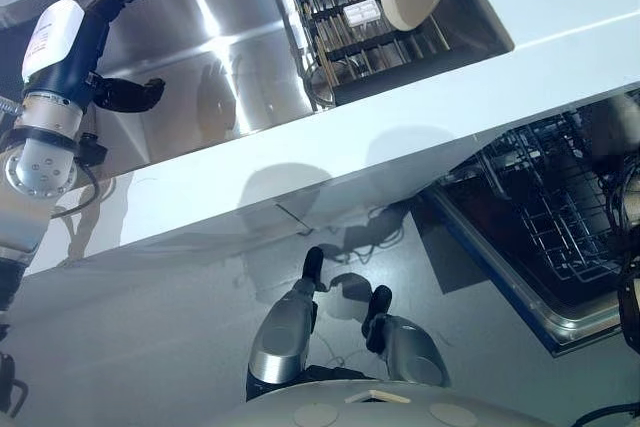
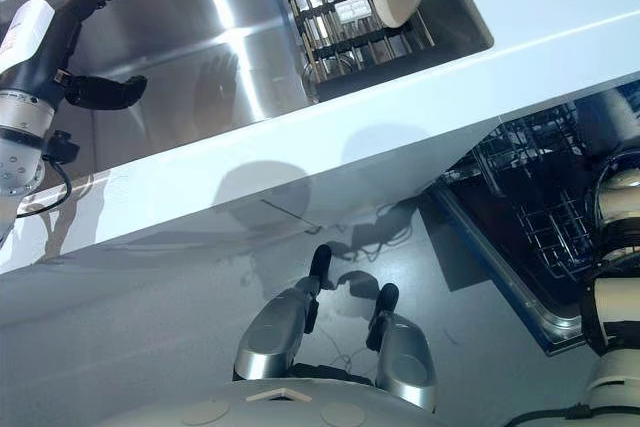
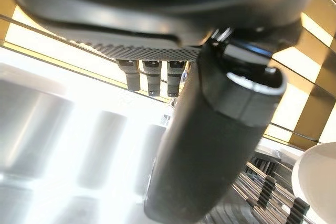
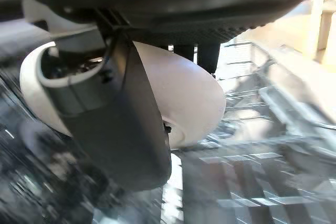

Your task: Pick up plates and place into dishwasher.

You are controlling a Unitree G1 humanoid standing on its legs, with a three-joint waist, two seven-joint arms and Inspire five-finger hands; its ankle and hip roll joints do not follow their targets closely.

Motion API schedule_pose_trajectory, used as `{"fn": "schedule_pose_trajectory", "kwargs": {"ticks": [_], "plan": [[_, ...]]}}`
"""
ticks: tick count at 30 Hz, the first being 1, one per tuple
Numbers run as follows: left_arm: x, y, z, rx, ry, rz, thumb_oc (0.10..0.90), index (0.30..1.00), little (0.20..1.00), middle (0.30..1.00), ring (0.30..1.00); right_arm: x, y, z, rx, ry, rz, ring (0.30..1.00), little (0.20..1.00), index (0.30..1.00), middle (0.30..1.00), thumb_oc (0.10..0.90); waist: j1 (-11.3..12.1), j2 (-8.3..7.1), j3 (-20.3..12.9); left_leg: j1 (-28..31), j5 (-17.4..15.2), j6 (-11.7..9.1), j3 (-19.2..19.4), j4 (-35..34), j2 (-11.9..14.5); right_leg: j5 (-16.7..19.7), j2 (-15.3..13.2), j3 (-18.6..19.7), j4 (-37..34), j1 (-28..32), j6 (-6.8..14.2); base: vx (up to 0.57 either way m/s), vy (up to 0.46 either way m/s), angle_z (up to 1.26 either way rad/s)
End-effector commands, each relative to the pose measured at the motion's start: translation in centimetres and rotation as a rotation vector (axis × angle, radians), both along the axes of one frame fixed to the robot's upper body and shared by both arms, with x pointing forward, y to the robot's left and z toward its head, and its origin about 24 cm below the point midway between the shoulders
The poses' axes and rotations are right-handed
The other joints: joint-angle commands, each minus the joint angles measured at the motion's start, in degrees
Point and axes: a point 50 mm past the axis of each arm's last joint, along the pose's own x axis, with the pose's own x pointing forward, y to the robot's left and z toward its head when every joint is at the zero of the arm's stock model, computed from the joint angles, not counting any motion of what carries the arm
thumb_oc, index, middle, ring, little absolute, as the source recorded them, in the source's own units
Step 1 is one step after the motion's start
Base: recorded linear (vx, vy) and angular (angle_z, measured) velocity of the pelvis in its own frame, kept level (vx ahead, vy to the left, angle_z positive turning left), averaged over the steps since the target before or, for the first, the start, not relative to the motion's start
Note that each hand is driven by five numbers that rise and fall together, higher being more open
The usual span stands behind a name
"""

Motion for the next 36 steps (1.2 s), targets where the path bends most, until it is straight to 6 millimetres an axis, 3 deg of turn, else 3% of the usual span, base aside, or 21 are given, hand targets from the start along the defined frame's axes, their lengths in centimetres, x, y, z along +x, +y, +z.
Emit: {"fn": "schedule_pose_trajectory", "kwargs": {"ticks": [1, 3, 6, 7, 24, 36], "plan": [[-1.0, -0.3, 5.8, 0.037, -0.226, -0.017, 0.8, 0.9, 0.9, 0.9, 0.9, -1.7, -2.4, 4.4, -0.268, 0.156, 0.017, 0.429, 0.351, 0.429, 0.429, 0.251, -0.4, 0.29, -6.38, -3.71, -4.0, -4.5, 1.41, 4.95, 1.94, -3.32, 1.79, 1.32, 2.83, -1.38, -0.29, 0.05, -0.01, -0.01], [-1.0, -0.3, 5.7, 0.04, -0.216, -0.023, 0.8, 0.9, 0.9, 0.9, 0.9, -2.1, -2.7, 4.1, -0.275, 0.2, 0.013, 0.448, 0.373, 0.448, 0.448, 0.273, -0.35, 0.16, -6.68, -3.33, -3.94, -4.59, 1.51, 4.79, 1.99, -3.33, 1.79, 1.31, 2.52, -0.68, -0.2, 0.06, 0.0, -0.04], [-1.1, -0.4, 5.5, 0.041, -0.193, -0.031, 0.8, 0.9, 0.9, 0.9, 0.9, -2.8, -3.2, 3.1, -0.269, 0.264, 0.004, 0.625, 0.579, 0.625, 0.625, 0.479, -0.28, -0.18, -7.36, -2.27, -3.88, -4.62, 1.75, 4.32, 1.97, -3.09, 2.02, 1.4, 1.36, 0.95, 0.04, 0.07, -0.002, -0.05], [-1.1, -0.4, 5.4, 0.04, -0.189, -0.032, 0.8, 0.9, 0.9, 0.9, 0.9, -3.0, -3.2, 3.0, -0.269, 0.275, 0.002, 0.9, 0.9, 0.9, 0.9, 0.8, -0.25, -0.24, -7.45, -2.11, -3.89, -4.62, 1.78, 4.27, 1.98, -3.04, 2.06, 1.39, 1.18, 1.19, 0.09, 0.07, -0.005, -0.04], [-1.8, 0.8, 3.1, 0.005, -0.071, -0.053, 0.8, 0.9, 0.9, 0.9, 0.9, -3.2, -2.3, 0.3, -0.278, 0.299, 0.134, 0.9, 0.9, 0.9, 0.9, 0.8, 0.22, -2.11, -12.53, 3.6, -5.45, -3.91, 3.08, 3.51, 1.23, -0.89, 2.11, 2.23, -4.64, 8.32, 1.85, 0.05, 0.042, -0.06], [-2.6, 0.9, 2.9, -0.04, -0.106, -0.062, 0.8, 0.9, 0.9, 0.9, 0.9, -2.6, 0.0, -0.8, -0.248, 0.26, 0.279, 0.9, 0.9, 0.9, 0.9, 0.8, -1.96, -3.78, -16.28, 8.37, -7.59, -1.55, 5.81, 0.73, -0.65, 1.23, 0.87, 3.21, -8.07, 10.27, 3.36, -0.07, 0.123, -0.08]]}}
